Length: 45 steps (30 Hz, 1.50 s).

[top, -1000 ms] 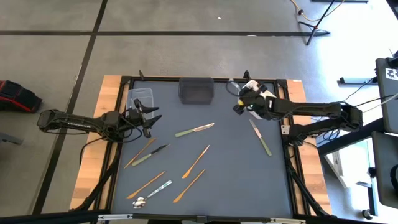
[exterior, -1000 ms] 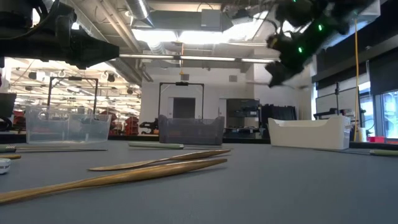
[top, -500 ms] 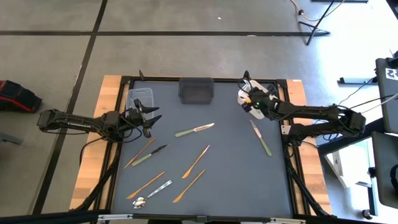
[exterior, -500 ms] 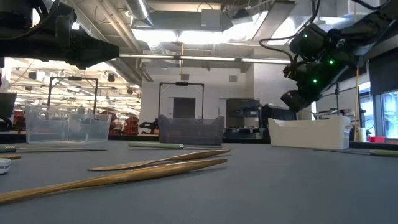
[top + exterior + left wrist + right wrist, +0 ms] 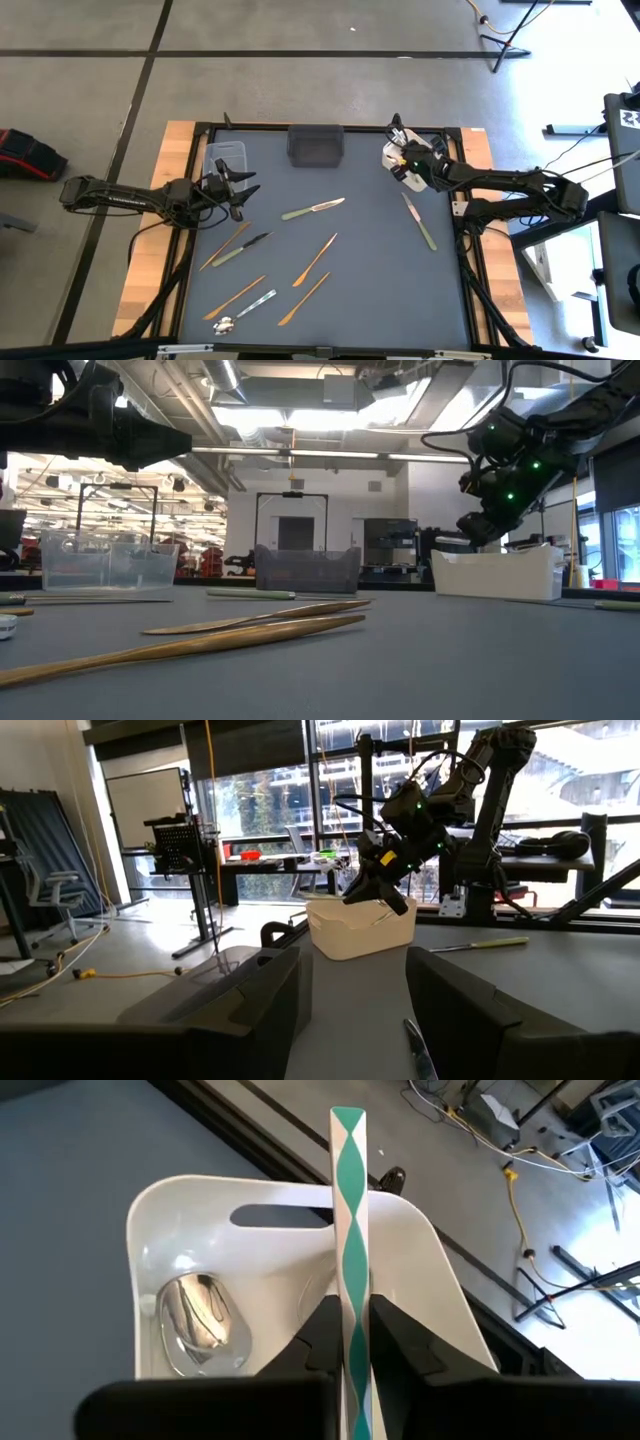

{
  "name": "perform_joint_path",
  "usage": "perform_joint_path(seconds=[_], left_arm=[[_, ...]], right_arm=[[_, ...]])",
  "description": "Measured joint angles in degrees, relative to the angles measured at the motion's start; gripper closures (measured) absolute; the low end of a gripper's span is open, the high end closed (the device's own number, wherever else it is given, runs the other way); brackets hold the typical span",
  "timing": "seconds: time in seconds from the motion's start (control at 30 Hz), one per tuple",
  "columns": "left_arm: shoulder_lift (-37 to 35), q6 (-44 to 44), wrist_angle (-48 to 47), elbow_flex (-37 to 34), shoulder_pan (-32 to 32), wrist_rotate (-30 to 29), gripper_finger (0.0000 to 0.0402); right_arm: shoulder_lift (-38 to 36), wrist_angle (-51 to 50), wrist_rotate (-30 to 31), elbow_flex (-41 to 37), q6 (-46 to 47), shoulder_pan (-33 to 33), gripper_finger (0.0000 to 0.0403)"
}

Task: Sort silverware by color (type)
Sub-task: Put the top blue spoon into the white bin, then put the blue spoon into the white bin

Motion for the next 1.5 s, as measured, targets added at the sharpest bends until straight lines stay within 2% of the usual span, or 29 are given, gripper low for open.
perform_joint_path(seconds=[0.1,0.2,0.3,0.37,0.47,0.6,0.83,1.0,1.13,1.3,1.5], left_arm=[[0.0,-0.2,0.0,0.0,0.0,0.0,0.0223],[0.0,-1.0,-0.3,0.0,0.0,0.0,0.0223],[0.0,-1.0,-0.5,0.0,0.0,0.0,0.0223],[0.0,-1.0,-0.5,0.0,0.0,0.0,0.0223],[0.0,-1.1,-0.6,0.0,0.0,0.0,0.0223],[0.0,-1.2,-0.6,0.0,0.0,2.7,0.0223],[0.0,-1.6,-0.7,0.0,0.0,4.9,0.0223],[1.6,-0.3,-0.5,0.0,0.0,9.9,0.0223],[4.9,-0.7,-1.2,1.4,-0.8,11.5,0.0223],[12.5,-3.5,-2.0,6.4,-4.8,12.3,0.0223],[22.0,-10.7,-17.5,16.6,-12.7,8.2,0.0223]], right_arm=[[-0.1,-1.5,0.2,0.7,-0.3,0.0,0.0338],[-0.6,-7.1,-0.5,4.6,-0.2,0.1,0.0305],[-0.7,-13.0,-5.9,9.5,3.4,1.3,0.0284],[-0.7,-12.6,-10.3,11.7,4.9,3.7,0.0277],[-0.7,-6.9,-16.1,13.1,4.8,9.5,0.0275],[0.1,6.2,-19.2,12.4,2.5,18.0,0.0274],[6.5,18.3,-19.1,12.2,2.0,27.3,0.0274],[14.6,25.9,-19.2,12.2,0.5,31.6,0.0274],[19.7,27.3,-19.1,12.7,0.3,34.5,0.0274],[23.4,27.4,-19.1,14.0,-2.8,38.1,0.0274],[24.5,28.3,-19.2,15.0,-8.2,40.3,0.0274]])
